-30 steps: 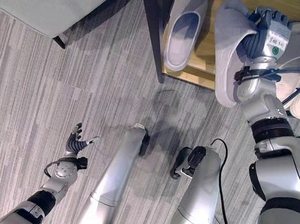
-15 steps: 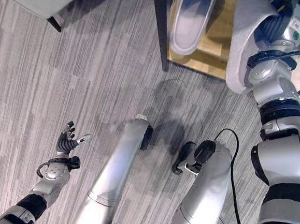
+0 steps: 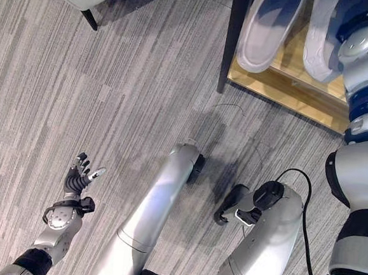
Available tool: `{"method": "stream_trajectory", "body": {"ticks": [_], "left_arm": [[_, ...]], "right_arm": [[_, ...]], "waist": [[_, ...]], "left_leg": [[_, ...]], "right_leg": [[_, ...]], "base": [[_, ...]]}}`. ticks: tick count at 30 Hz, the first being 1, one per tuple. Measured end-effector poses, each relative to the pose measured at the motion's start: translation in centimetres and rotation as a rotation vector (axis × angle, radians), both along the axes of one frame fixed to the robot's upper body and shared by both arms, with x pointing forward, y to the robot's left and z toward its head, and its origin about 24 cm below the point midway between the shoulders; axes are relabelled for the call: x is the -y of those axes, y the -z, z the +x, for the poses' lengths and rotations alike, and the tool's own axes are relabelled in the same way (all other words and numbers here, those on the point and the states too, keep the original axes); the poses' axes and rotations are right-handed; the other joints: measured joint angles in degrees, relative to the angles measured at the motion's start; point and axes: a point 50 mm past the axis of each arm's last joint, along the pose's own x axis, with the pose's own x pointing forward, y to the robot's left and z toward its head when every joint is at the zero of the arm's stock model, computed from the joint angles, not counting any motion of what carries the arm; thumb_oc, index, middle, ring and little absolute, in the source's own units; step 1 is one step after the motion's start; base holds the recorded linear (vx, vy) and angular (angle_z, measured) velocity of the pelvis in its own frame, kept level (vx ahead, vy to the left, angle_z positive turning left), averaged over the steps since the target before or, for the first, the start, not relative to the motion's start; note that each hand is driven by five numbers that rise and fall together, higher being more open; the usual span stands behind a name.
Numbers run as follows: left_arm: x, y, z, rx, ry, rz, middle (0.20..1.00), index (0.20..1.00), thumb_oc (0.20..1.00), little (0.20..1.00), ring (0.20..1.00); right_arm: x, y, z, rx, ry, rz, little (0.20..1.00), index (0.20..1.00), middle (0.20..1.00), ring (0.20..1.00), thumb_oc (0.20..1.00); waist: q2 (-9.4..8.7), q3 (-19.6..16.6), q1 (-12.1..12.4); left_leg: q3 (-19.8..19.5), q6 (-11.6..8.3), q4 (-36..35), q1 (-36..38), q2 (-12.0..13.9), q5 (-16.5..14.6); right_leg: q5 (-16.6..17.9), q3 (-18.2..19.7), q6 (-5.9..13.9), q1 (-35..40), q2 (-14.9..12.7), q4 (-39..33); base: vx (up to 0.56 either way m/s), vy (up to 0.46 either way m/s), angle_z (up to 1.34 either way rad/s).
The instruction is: Arrange the slippers neatly on the shoe rack.
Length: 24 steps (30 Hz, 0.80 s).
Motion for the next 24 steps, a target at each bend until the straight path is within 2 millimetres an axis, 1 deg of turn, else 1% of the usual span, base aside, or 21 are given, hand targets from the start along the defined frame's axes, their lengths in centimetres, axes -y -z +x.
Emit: {"method": "stream_trajectory", "body": {"ticks": [1,2,3,5,9,11,13,16,17,19,22,23,24], "left_arm": [[0.0,0.0,-0.1,-0.001,-0.002,-0.012,1.000,1.000,1.000,1.000,1.000],[-0.1,0.2,-0.2,-0.006,-0.007,-0.020,1.000,1.000,1.000,1.000,1.000],[-0.2,0.1,-0.4,-0.007,-0.007,-0.019,1.000,1.000,1.000,1.000,1.000],[-0.4,0.0,-0.4,-0.003,-0.011,-0.019,1.000,1.000,1.000,1.000,1.000],[-0.5,0.4,-0.9,-0.020,-0.013,-0.016,1.000,1.000,1.000,1.000,1.000],[-0.5,0.6,-1.1,-0.031,-0.015,-0.010,1.000,1.000,1.000,1.000,1.000],[-0.7,0.8,-1.2,-0.040,-0.019,-0.005,1.000,1.000,1.000,1.000,1.000],[-0.7,1.5,-1.6,-0.078,-0.011,0.016,1.000,1.000,1.000,1.000,1.000],[-0.5,1.7,-1.6,-0.083,0.001,0.017,1.000,1.000,1.000,1.000,1.000],[-0.4,1.9,-1.7,-0.095,0.007,0.023,1.000,1.000,1.000,1.000,1.000],[-0.4,1.9,-1.7,-0.095,0.017,0.037,1.000,1.000,1.000,1.000,1.000],[-0.4,1.9,-1.7,-0.095,0.024,0.038,1.000,1.000,1.000,1.000,1.000],[-0.3,1.8,-1.6,-0.094,0.031,0.043,1.000,1.000,1.000,1.000,1.000]], "right_arm": [[0.1,0.2,0.1,-0.008,0.005,0.006,0.200,0.200,0.200,0.200,0.200],[0.3,0.4,0.1,-0.016,0.010,0.009,0.485,0.485,0.485,0.485,0.485],[0.7,0.6,0.1,-0.025,0.025,0.021,1.000,1.000,1.000,1.000,1.000],[1.3,0.9,0.1,-0.038,0.044,0.042,1.000,1.000,1.000,1.000,1.000],[1.5,0.9,-0.1,-0.020,0.047,0.058,1.000,1.000,1.000,1.000,1.000],[2.1,0.7,-0.5,0.006,0.067,0.077,1.000,1.000,1.000,1.000,1.000],[2.2,0.8,-0.5,0.004,0.069,0.078,1.000,1.000,1.000,1.000,1.000],[2.2,0.9,-0.4,0.036,0.026,0.169,1.000,1.000,1.000,1.000,1.000],[2.5,1.2,-0.5,0.045,0.015,0.203,1.000,1.000,1.000,1.000,1.000],[2.1,2.6,0.2,0.027,-0.014,0.242,1.000,1.000,1.000,1.000,1.000],[2.1,4.8,0.8,0.016,-0.054,0.318,1.000,1.000,1.000,1.000,1.000],[2.2,4.9,0.8,0.020,-0.060,0.333,1.000,1.000,1.000,1.000,1.000],[2.0,5.3,0.8,0.055,-0.116,0.381,1.000,1.000,1.000,1.000,1.000]], "waist": [[0.02,0.0,0.6],[0.03,0.0,0.9],[0.07,0.0,1.1],[0.36,0.0,1.5],[0.68,-0.1,0.7],[1.45,-0.1,0.4],[1.57,-0.1,0.3],[1.65,-0.1,-1.0],[1.66,-0.1,-1.2],[1.65,-0.1,-2.0],[1.66,-0.1,-2.2],[1.67,-0.1,-2.2],[1.66,-0.1,-2.2]], "left_leg": [[0.1,0.02,0.1,0.0,0.0,0.0],[0.2,0.05,0.2,0.0,0.0,0.0],[0.3,0.08,0.2,0.2,-0.1,0.0],[0.3,0.10,0.2,0.4,-0.3,0.0],[0.3,0.24,0.5,0.5,0.0,-0.1],[0.3,0.24,0.6,0.6,0.2,-0.1],[0.3,0.20,0.6,0.6,0.4,-0.2],[0.3,0.19,0.6,0.7,0.6,-0.3],[0.3,0.17,0.6,0.7,0.6,-0.4],[0.3,0.20,0.6,0.8,0.9,-0.6],[0.5,0.24,0.6,0.9,1.2,-0.9],[0.5,0.25,0.6,0.9,1.3,-0.9],[0.4,0.24,0.8,1.0,1.5,-1.2]], "right_leg": [[0.0,0.1,0.00,0.1,0.0,0.0],[0.0,0.2,-0.01,0.1,-0.1,0.0],[0.0,0.2,-0.01,0.3,-0.3,0.0],[0.0,0.2,0.00,0.7,-0.4,0.0],[0.0,0.2,0.00,0.7,-0.2,0.2],[0.0,0.2,0.00,0.6,0.0,0.2],[0.0,0.3,0.00,0.4,0.3,0.3],[0.0,0.3,-0.01,0.3,0.5,0.2],[0.0,0.4,-0.01,0.3,0.5,0.2],[0.0,0.4,-0.01,0.3,0.8,0.1],[0.0,0.5,-0.06,0.2,0.9,0.2],[0.0,0.5,-0.07,0.0,1.1,0.2],[-0.1,0.4,-0.13,0.2,1.2,0.3]], "base": [[-0.01,0.057,0.00],[0.00,0.044,0.00],[0.01,0.033,0.03],[0.00,0.019,0.00],[0.00,0.019,-0.02],[0.00,0.015,-0.06],[0.00,0.014,-0.05],[0.00,0.006,-0.01],[0.01,0.019,-0.05],[0.01,0.017,-0.05],[0.01,0.003,-0.03],[0.01,0.000,-0.06],[0.00,-0.003,-0.08]]}}
